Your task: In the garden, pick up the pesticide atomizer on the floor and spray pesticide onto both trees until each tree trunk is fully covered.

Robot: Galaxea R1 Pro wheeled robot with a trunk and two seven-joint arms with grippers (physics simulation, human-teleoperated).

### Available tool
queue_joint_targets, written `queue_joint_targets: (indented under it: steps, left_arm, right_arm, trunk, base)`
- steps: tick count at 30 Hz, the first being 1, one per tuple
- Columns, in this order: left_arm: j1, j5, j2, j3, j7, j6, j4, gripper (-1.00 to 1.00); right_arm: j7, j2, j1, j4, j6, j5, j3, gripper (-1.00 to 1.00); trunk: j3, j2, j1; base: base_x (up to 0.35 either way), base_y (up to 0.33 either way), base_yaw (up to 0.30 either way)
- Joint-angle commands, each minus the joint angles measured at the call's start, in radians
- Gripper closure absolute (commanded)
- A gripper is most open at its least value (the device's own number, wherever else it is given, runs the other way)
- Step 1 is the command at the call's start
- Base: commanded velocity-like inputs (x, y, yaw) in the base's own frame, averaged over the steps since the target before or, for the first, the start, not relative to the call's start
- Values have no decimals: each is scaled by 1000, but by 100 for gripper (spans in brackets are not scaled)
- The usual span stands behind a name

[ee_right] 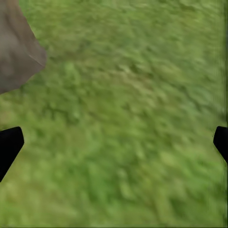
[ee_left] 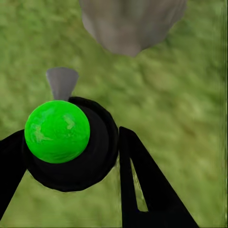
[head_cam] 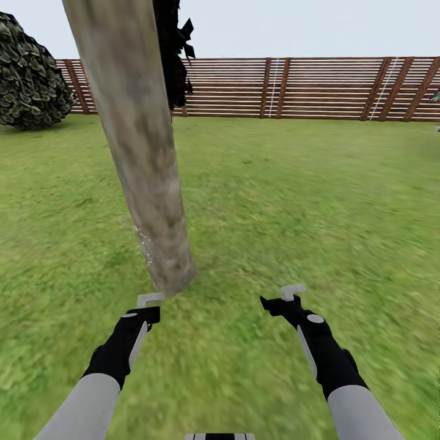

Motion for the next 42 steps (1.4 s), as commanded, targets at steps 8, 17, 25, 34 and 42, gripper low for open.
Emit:
queue_joint_targets:
  steps: [8,17,25,34,42]
  left_arm:
    - [5,-1,-19,0,0,-3,1,100]
    - [12,0,-25,-1,1,-20,0,100]
    - [12,0,-25,-1,1,-20,1,100]
    - [12,0,-26,0,1,-22,1,100]
    - [12,-1,-30,-3,-4,-91,-9,100]
  right_arm:
    - [-1,0,0,0,0,1,0,-100]
    - [-1,0,0,0,0,1,0,-100]
    - [-1,0,0,-1,0,1,0,-100]
    - [-1,0,0,-1,0,1,0,-100]
    - [-1,0,0,-8,0,1,0,-100]
  trunk:
    - [-5,0,0]
    - [-13,0,0]
    - [-14,0,0]
    - [-14,0,0]
    - [-14,0,0]
  base:
    - [163,-226,147]
    - [4,-267,218]
    - [115,-261,49]
    - [-112,-249,259]
    - [-105,-144,156]
